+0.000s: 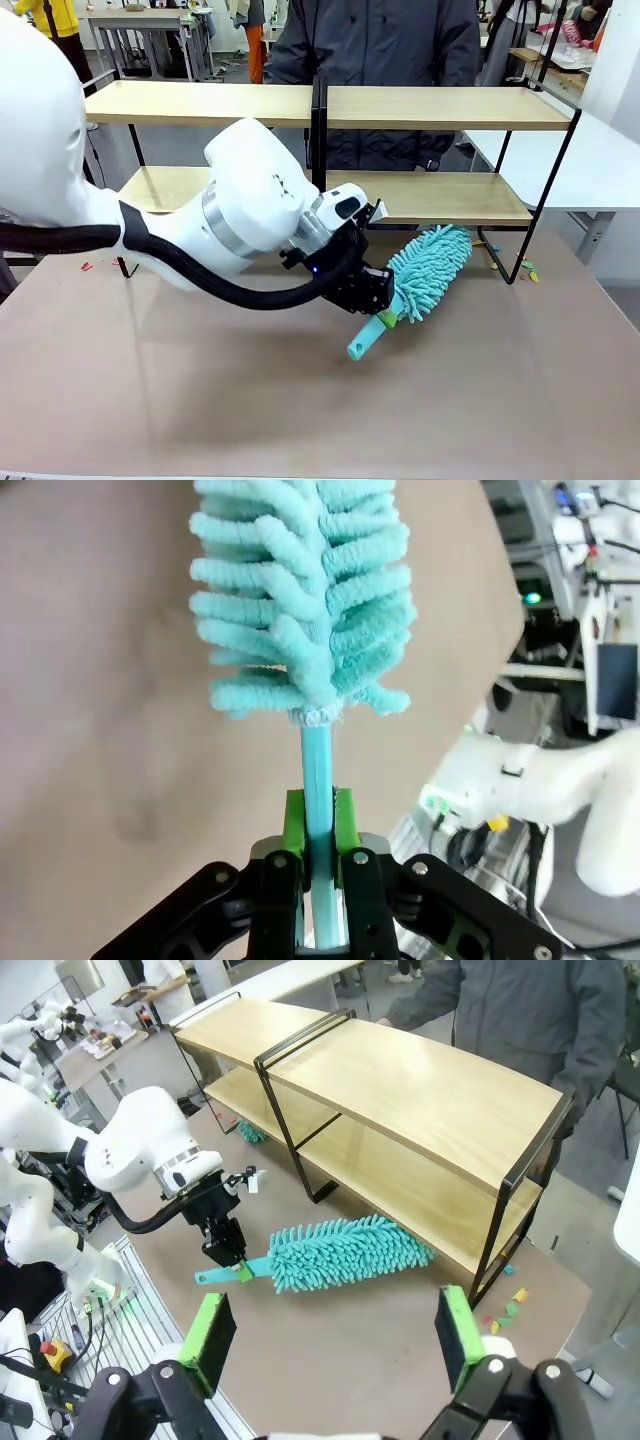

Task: Clean the shelves.
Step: Clean another randomly selected level of the Shelf with the Duster.

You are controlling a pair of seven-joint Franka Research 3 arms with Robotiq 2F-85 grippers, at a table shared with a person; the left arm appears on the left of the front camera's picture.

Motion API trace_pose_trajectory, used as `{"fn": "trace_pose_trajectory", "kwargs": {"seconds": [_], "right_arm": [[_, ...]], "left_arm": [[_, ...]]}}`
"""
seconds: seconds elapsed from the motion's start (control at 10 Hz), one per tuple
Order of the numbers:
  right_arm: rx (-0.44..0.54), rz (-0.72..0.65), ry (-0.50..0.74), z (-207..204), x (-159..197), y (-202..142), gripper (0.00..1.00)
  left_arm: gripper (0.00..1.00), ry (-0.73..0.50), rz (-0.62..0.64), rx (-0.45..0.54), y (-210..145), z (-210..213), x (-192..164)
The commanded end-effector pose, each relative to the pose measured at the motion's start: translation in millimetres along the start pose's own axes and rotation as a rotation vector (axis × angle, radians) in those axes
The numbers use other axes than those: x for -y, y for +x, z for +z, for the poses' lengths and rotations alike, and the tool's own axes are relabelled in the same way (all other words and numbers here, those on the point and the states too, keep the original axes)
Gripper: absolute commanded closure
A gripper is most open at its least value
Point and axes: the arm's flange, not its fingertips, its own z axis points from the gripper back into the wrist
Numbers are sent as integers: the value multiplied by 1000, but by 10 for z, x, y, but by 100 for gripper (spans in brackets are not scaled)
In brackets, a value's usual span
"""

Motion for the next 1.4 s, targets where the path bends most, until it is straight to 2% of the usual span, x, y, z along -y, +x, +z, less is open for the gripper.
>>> {"fn": "trace_pose_trajectory", "kwargs": {"seconds": [0.0, 0.1, 0.2, 0.3, 0.5, 0.6, 0.7, 0.9, 1.0, 1.3], "right_arm": [[-1, 1, 3, 7, -10, 14, 0], [-1, 1, 3, 7, -10, 14, 0], [-1, 1, 3, 7, -10, 14, 0], [-1, 1, 3, 7, -10, 14, 0], [-1, 1, 3, 7, -10, 14, 0], [-1, 1, 3, 7, -10, 14, 0], [-1, 1, 3, 7, -10, 14, 0], [-1, 1, 3, 7, -10, 14, 0], [-1, 1, 3, 7, -10, 14, 0], [-1, 1, 3, 7, -10, 14, 0]], "left_arm": [[100, 131, 34, 81, -174, -82, 133], [100, 180, 10, 108, -185, -182, 238], [100, 180, -5, 63, -139, -294, 327], [100, 97, 0, 80, -162, -128, 100], [100, 97, 0, 80, -162, -128, 100], [87, 132, 0, 81, -205, -223, 169], [87, 200, 68, 154, -171, -353, 315], [87, 252, 159, 164, 80, -653, 551], [87, 308, 211, 221, 177, -730, 619], [87, 339, 261, 224, 587, -952, 739]]}}
